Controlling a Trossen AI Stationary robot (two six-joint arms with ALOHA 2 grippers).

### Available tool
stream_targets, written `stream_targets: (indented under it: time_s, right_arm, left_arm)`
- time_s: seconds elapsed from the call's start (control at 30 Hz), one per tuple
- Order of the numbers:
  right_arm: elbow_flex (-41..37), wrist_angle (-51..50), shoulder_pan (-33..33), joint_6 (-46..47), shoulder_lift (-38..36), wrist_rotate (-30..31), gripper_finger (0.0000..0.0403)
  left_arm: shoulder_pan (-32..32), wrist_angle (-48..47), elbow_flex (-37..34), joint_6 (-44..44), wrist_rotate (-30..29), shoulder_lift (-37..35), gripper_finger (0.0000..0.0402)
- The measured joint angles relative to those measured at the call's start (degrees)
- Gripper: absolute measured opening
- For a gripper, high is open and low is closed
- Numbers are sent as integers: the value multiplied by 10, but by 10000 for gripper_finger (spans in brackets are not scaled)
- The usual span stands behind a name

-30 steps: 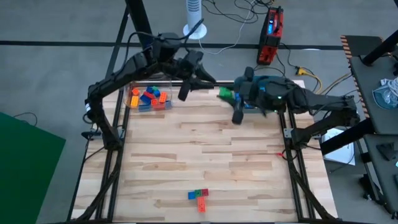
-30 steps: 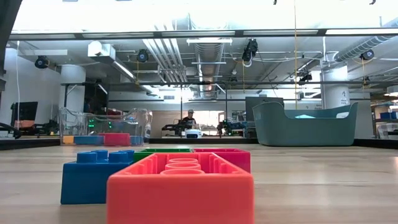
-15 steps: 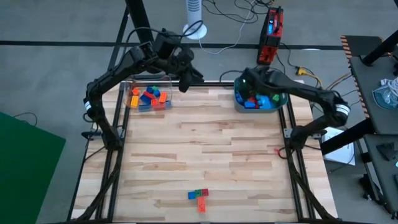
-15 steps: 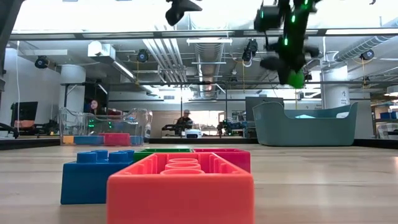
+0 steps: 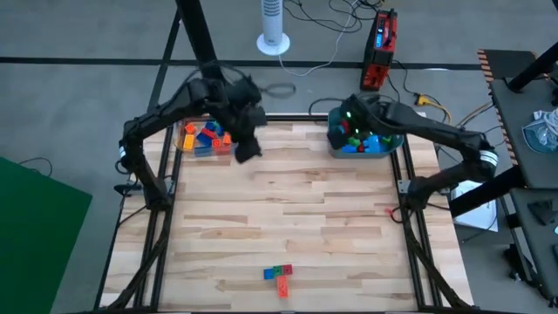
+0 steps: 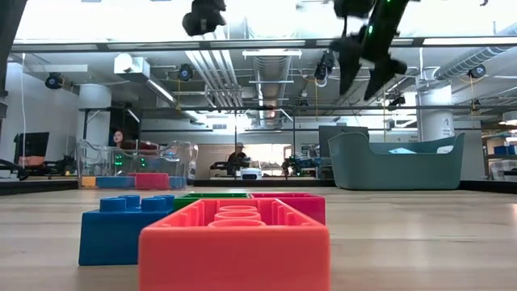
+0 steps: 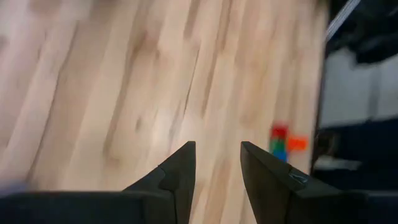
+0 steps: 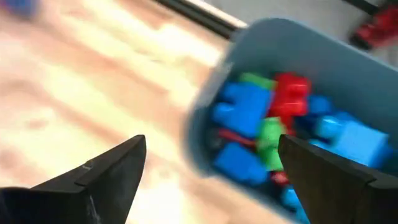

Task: Sort blocks by size
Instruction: Put the small blue game piece into the transparent bin

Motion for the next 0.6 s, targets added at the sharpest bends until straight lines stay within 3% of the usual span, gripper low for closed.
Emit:
stream_targets:
  time_s: [0.17, 0.33, 0.5, 0.6]
  right_arm:
    - [0, 6, 102, 41, -44, -1, 343]
    - [0, 24, 180, 72, -68, -1, 328]
    - [0, 47, 240, 105, -83, -8, 309]
    - [0, 71, 284, 133, -91, -9, 292]
  left_arm:
    - [-92, -74, -1, -13, -85, -1, 112]
    - [-199, -60, -15, -49, -109, -18, 112]
    - [-297, -49, -47, -121, -202, -53, 109]
    - [-338, -47, -78, -183, -226, -85, 102]
